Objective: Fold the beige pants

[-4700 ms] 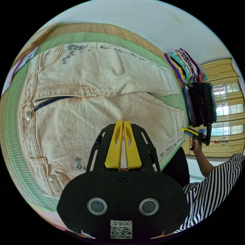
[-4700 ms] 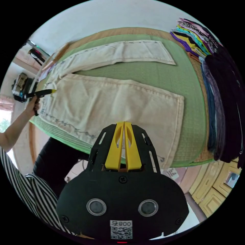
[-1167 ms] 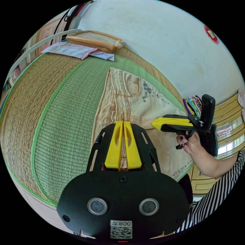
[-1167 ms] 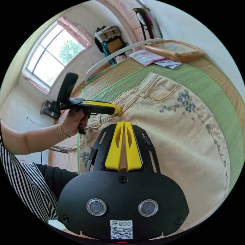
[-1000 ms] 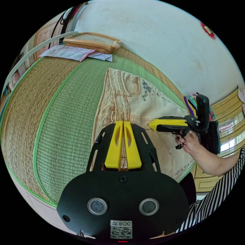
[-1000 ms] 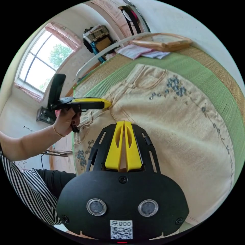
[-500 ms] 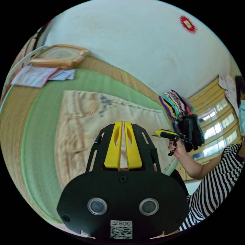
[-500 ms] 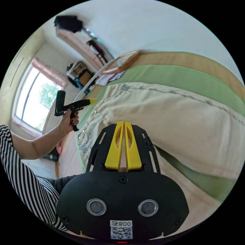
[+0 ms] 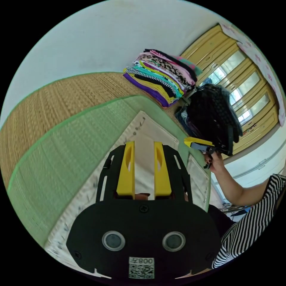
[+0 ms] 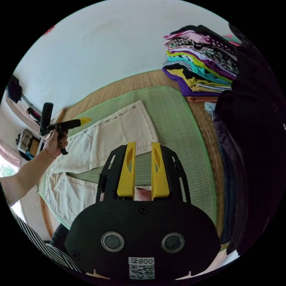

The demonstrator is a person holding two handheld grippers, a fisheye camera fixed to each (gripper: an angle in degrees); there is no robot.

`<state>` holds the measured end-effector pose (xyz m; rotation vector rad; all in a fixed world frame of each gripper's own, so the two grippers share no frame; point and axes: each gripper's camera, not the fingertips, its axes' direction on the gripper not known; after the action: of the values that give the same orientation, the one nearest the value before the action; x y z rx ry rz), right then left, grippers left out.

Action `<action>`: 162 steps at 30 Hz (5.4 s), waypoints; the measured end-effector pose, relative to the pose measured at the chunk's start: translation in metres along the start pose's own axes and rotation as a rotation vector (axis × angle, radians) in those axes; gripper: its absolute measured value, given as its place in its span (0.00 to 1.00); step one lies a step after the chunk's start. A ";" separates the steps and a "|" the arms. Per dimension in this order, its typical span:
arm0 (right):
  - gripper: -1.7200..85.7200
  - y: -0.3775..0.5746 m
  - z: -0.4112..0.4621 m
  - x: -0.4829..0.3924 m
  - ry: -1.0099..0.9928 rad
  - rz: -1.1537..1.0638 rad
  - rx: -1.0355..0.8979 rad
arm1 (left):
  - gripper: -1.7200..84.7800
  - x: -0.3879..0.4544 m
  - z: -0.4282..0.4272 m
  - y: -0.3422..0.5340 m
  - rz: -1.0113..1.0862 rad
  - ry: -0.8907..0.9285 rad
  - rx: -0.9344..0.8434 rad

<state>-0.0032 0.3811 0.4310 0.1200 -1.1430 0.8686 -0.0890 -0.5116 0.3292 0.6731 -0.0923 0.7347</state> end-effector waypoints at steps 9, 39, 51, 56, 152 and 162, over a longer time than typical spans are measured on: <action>0.10 0.002 -0.001 0.063 0.057 -0.009 -0.062 | 0.09 0.034 0.132 -0.077 0.081 -0.297 -0.206; 0.09 0.200 -0.154 0.204 0.049 0.145 -0.212 | 0.07 0.183 0.244 0.000 0.365 -0.005 -0.316; 0.02 0.183 -0.185 0.204 0.029 0.131 -0.135 | 0.03 0.178 0.189 0.003 0.290 0.037 -0.241; 0.02 0.183 -0.144 0.213 0.013 0.179 -0.202 | 0.04 0.162 0.180 0.014 0.236 0.017 -0.292; 0.03 -0.213 0.346 -0.865 -0.005 -0.891 -0.576 | 0.04 0.042 -0.533 0.108 -0.309 -0.621 -0.394; 0.03 -0.207 0.202 -0.869 0.031 -0.871 -0.457 | 0.04 0.168 -0.569 0.124 -0.265 -0.673 -0.300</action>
<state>-0.1359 -0.3296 -0.1316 0.2031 -1.0840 -0.1645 -0.1289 -0.0054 -0.0021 0.6054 -0.7032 0.2072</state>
